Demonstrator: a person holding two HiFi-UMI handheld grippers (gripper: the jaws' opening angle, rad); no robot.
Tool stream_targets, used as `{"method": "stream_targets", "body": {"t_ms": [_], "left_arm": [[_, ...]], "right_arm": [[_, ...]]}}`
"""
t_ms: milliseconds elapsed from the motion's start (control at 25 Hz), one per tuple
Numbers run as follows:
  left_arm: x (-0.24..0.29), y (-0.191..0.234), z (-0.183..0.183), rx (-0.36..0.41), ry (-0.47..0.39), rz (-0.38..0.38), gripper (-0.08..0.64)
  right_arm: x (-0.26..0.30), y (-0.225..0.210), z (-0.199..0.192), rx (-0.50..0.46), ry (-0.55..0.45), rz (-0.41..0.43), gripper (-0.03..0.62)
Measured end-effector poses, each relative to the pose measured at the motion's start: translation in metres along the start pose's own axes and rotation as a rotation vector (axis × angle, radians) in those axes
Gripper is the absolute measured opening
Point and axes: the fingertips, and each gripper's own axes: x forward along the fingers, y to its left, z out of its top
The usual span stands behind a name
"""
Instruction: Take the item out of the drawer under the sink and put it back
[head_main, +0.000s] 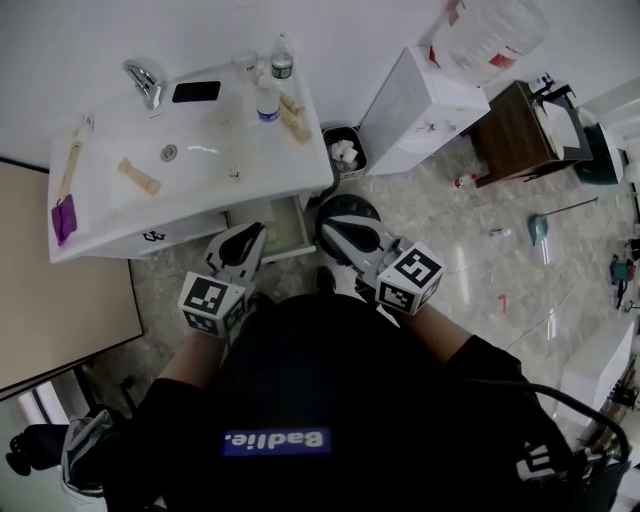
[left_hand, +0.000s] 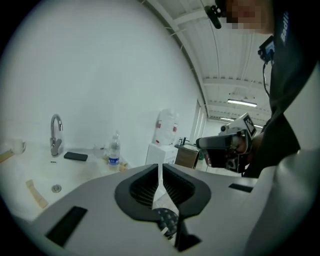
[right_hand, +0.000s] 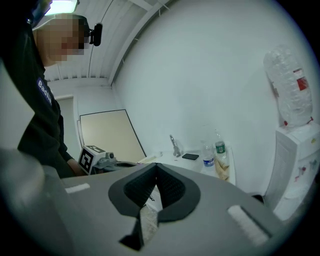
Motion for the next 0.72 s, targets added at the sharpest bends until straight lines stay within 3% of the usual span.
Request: {"method": "stream_targets", "body": {"t_ms": [320,720], "left_arm": [[-0.033,-0.044,0.064,0.087,-0.111,-0.103,0.025],[-0.036,-0.057,0.061,0.092,-0.119,-0.154,0.012]], "right_arm": [[0.019,0.030,0.012,-0.046,-0.013,0.099,0.002],[0.032,0.039,0.006,-0.073,0.021,0.128,0.002]]}}
